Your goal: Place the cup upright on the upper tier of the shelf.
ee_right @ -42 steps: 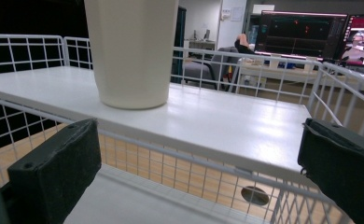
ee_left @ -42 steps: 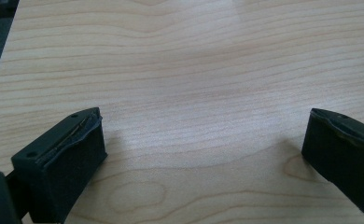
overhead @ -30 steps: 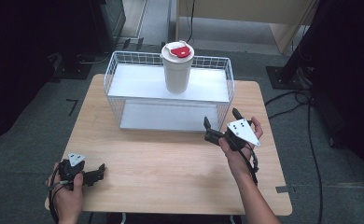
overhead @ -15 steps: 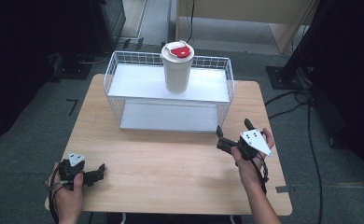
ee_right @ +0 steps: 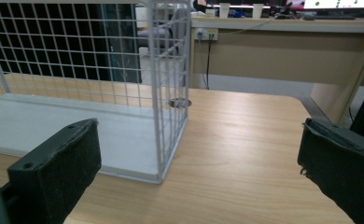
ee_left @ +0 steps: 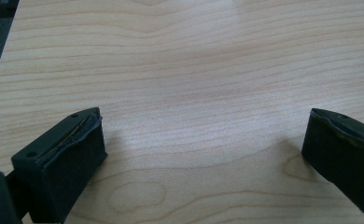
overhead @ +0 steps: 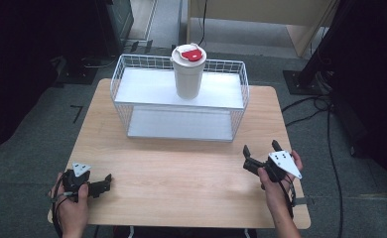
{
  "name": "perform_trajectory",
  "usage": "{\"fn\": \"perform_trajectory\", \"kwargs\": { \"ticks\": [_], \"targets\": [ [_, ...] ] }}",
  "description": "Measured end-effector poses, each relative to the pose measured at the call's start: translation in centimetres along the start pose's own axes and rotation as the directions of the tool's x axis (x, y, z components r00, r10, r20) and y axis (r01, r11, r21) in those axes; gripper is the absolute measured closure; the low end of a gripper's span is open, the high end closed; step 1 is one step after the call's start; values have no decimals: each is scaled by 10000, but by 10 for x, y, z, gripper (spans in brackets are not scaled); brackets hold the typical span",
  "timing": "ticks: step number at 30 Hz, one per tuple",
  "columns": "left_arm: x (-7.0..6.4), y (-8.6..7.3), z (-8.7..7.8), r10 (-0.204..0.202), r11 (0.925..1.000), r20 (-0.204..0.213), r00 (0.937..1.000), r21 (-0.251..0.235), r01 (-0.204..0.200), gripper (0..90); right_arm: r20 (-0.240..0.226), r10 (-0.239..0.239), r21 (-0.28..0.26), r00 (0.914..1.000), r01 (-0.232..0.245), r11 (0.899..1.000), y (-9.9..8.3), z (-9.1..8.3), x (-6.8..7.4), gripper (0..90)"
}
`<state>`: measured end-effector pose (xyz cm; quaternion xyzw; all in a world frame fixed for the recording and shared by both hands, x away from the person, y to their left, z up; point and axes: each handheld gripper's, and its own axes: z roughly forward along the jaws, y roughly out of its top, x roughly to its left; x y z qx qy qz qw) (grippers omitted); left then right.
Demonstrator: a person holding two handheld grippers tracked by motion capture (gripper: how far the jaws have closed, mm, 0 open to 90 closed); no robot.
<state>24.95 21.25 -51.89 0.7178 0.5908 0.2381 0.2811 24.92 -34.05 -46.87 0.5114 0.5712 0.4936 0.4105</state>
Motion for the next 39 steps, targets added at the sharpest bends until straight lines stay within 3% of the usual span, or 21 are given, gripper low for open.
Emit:
{"fn": "perform_trajectory", "kwargs": {
  "ticks": [5, 20, 32, 39],
  "targets": [
    [0, 0, 0, -6, 10000, 1, 10000, -3, 6, 0, 279, 218, 138, 9994, -222, 9997, -8, -9, -12, 0],
    [0, 0, 0, -5, 10000, 0, 10000, -3, 5, 0, 851, -44, 856, 9964, -29, 9963, -32, -35, -43, 0],
    [0, 0, 0, -21, 10000, -6, 10000, 0, 21, 0, 1018, -116, 1455, 9947, -33, 9894, -50, -55, -65, 0],
    [0, 0, 0, -44, 10000, -20, 10000, 12, 44, 0, 938, -305, 1856, 9951, 126, 9825, -56, -61, -71, 0]
  ]
}}
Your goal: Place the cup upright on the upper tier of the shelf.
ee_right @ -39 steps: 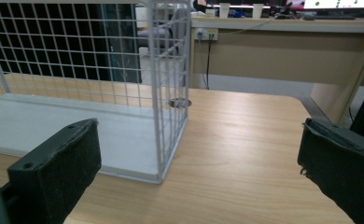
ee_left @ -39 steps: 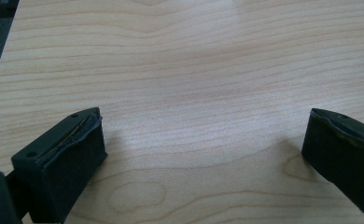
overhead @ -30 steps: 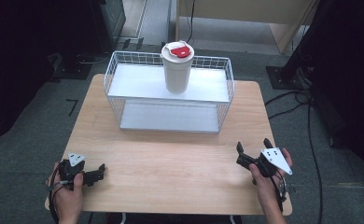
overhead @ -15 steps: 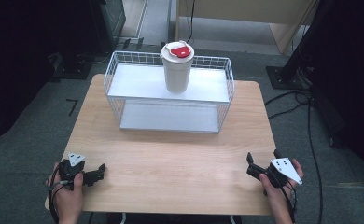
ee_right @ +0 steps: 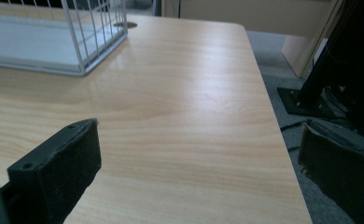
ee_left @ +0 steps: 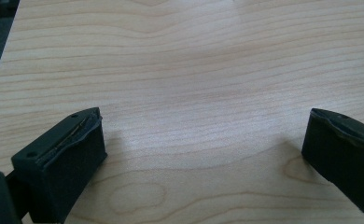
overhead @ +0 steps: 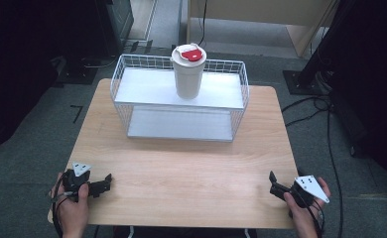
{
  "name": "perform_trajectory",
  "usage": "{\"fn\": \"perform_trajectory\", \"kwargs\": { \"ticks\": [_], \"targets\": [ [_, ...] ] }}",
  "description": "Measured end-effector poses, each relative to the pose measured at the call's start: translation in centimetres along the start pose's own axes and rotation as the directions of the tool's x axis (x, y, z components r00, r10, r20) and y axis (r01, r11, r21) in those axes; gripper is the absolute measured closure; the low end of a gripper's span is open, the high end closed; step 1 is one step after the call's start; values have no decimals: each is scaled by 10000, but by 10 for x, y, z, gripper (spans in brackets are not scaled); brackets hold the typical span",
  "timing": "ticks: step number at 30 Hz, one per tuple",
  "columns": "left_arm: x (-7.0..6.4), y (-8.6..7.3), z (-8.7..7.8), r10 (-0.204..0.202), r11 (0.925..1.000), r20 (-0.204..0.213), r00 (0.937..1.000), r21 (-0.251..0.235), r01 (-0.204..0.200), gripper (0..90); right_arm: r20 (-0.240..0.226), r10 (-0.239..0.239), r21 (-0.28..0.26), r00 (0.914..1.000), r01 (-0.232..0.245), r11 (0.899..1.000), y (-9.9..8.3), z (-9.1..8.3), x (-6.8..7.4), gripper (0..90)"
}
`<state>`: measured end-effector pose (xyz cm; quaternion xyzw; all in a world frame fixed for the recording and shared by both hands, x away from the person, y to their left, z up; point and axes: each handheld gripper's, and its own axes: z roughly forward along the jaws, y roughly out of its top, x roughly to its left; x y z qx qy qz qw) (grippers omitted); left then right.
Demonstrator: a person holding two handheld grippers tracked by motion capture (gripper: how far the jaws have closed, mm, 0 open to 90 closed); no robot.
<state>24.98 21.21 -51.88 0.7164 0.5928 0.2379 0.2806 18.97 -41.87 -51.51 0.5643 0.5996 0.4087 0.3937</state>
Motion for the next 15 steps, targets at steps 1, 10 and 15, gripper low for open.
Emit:
{"fn": "perform_trajectory", "kwargs": {
  "ticks": [1, 10, 15],
  "targets": [
    [0, 0, 0, 3, 10000, -3, 10000, 0, -3, 0, -3, -52, 90, 10000, 52, 9999, -1, 0, -1, 0],
    [0, 0, 0, 0, 10000, -3, 10000, -2, 0, 0, -278, -93, 530, 9996, 108, 9985, -5, -3, -6, 0],
    [0, 0, 0, -1, 10000, 0, 10000, 1, 1, 0, -685, -199, 1290, 9975, 286, 9912, -6, -3, -9, 0]
  ]
}}
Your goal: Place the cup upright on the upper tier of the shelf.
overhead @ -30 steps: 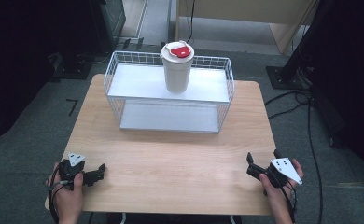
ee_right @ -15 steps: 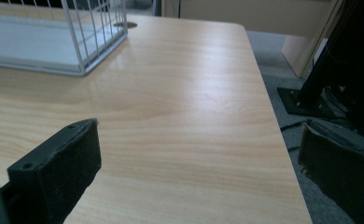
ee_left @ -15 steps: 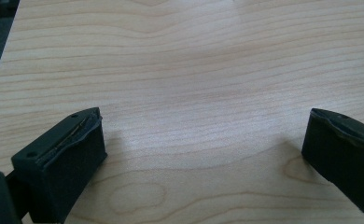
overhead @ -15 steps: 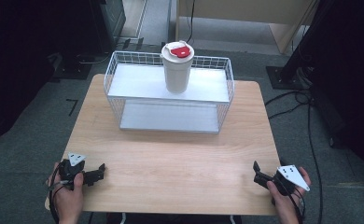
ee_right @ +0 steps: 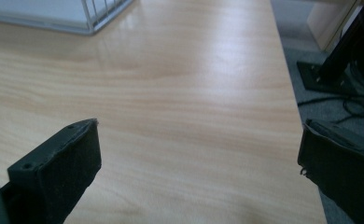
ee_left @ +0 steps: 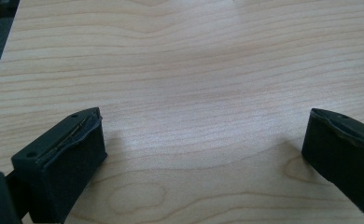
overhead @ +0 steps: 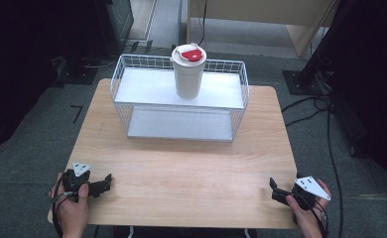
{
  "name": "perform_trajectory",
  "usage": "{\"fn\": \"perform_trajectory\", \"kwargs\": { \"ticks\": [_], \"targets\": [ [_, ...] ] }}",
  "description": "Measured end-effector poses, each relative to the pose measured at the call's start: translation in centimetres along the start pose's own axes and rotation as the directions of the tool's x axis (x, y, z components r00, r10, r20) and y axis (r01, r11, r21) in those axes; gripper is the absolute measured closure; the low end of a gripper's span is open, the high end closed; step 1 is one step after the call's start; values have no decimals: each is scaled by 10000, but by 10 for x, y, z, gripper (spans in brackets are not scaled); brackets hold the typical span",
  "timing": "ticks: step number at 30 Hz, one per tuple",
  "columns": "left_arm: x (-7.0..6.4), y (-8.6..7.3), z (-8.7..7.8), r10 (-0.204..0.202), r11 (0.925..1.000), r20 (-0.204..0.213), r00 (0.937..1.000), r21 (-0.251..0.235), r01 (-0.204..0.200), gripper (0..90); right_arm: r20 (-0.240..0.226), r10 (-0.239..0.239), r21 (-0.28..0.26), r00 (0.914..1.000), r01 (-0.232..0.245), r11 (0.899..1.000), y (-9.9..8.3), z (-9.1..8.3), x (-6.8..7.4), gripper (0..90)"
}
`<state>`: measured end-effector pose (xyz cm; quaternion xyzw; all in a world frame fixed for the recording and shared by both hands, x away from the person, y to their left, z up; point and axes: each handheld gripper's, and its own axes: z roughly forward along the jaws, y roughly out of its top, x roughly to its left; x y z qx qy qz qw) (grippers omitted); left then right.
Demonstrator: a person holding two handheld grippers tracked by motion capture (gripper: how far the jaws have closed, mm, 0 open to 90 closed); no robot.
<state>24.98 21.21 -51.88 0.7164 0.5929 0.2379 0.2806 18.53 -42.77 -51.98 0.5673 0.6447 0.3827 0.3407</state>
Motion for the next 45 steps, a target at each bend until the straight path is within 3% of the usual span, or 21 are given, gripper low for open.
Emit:
{"fn": "perform_trajectory", "kwargs": {
  "ticks": [3, 8, 16, 19, 28, 45],
  "targets": [
    [0, 0, 0, 0, 10000, 1, 10000, 2, 0, 0, -46, 16, 654, 10000, -13, 9979, 0, 2, -1, 0],
    [0, 0, 0, -1, 10000, 1, 10000, -1, 1, 0, -132, 181, 1771, 9997, -154, 9841, 0, 7, -5, 0],
    [0, 0, 0, -2, 10000, 0, 10000, -1, 2, 0, 116, 135, 2580, 9998, -161, 9660, -1, 10, -4, 0],
    [0, 0, 0, -3, 10000, 0, 10000, -1, 3, 0, -47, 228, 2802, 9997, -205, 9597, -2, 10, -2, 0],
    [0, 0, 0, 1, 10000, -1, 10000, -1, -1, 0, 23, 406, 2858, 9992, -395, 9575, -3, 9, -4, 0],
    [0, 0, 0, -3, 10000, -1, 10000, 0, 3, 0, -109, 320, 2863, 9994, -276, 9577, -3, 9, -7, 0]
  ]
}}
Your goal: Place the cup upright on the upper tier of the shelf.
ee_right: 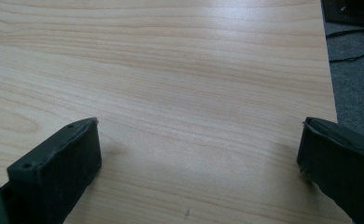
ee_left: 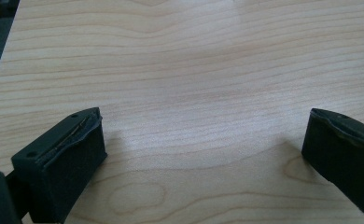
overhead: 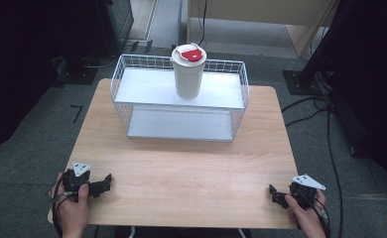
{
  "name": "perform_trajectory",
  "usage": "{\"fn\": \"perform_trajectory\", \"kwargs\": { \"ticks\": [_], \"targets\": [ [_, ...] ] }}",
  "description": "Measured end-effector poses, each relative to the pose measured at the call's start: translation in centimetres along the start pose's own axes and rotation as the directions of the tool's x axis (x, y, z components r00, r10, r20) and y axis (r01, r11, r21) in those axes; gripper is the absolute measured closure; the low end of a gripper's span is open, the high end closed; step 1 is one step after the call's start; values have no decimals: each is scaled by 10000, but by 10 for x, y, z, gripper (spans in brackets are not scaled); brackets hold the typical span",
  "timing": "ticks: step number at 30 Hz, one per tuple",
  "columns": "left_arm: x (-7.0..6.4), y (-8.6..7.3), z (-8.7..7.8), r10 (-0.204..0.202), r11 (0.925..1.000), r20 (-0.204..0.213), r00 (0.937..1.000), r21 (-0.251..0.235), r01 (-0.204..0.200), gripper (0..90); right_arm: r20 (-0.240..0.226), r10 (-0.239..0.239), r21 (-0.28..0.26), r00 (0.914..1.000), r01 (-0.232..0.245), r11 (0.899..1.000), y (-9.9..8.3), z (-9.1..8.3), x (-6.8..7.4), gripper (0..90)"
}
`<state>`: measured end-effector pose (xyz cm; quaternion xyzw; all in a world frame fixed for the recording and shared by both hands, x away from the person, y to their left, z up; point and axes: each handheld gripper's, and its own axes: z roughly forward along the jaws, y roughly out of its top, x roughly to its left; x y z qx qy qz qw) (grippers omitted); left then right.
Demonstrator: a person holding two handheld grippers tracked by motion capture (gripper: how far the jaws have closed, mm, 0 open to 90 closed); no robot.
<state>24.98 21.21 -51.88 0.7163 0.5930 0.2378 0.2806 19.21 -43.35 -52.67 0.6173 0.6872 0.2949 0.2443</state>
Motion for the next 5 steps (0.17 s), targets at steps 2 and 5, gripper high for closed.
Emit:
{"fn": "perform_trajectory", "kwargs": {
  "ticks": [2, 5],
  "targets": [
    [0, 0, 0, 5, 10000, -1, 10000, 0, -5, 0, 0, 2, 0, 10000, -2, 10000, 0, 0, 0, 0],
    [0, 1, 1, 44, 10000, 11, 10000, -5, -44, 0, 4, -4, -5, 10000, 4, 10000, 0, 0, 0, 0]
  ]
}}
